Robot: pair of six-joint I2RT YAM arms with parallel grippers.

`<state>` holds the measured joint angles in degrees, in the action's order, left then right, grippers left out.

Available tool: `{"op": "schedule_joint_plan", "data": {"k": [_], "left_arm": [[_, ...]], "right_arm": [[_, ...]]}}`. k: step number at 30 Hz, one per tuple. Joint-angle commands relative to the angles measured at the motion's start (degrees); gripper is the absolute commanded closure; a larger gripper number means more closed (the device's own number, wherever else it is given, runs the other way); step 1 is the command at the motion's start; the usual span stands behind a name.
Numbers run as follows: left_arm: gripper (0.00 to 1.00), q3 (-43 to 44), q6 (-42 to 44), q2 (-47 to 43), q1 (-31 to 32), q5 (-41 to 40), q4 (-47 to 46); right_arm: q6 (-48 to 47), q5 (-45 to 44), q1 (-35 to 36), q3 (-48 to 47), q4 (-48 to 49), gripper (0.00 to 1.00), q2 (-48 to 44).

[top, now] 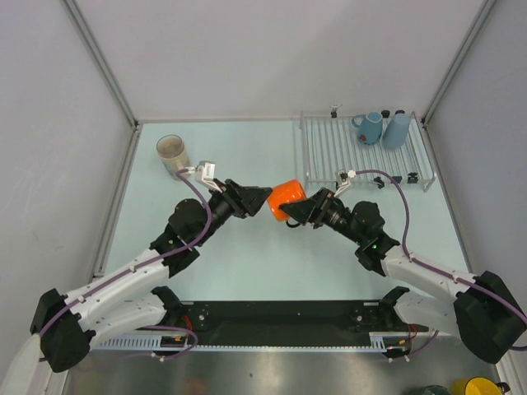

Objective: Unload the cups from the dish rack

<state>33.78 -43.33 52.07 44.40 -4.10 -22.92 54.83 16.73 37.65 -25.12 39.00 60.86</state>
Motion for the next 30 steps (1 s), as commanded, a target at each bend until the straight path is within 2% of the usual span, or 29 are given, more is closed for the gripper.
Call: {"op": "schedule_joint_plan", "data": {"k": [1, 13, 22, 30], "left_arm": [[0.34, 0.8, -2.8, 0.8, 0.2, 3.5, -0.5], [0.34, 0.3, -4.4, 1.5, 0.2, 5.1, -0.8], [0.34, 0.9, -5.5, 4.5, 0.2, 8.8, -5.8], [0.38, 1.5, -4.4, 4.8, 0.0, 8.3, -7.0]], "right_arm": [[-0.3, -1.4, 0.1, -3.8, 8.7, 1.0, -0.2], [-0.3, -0.6, 0.1, -7.1, 11.5, 1.0, 4.0], [3.1, 5.2, 1.4, -7.3, 20.0, 1.0, 11.3], [4.5, 9.9, 1.8, -4.8, 24.4, 1.0, 10.9]]}}
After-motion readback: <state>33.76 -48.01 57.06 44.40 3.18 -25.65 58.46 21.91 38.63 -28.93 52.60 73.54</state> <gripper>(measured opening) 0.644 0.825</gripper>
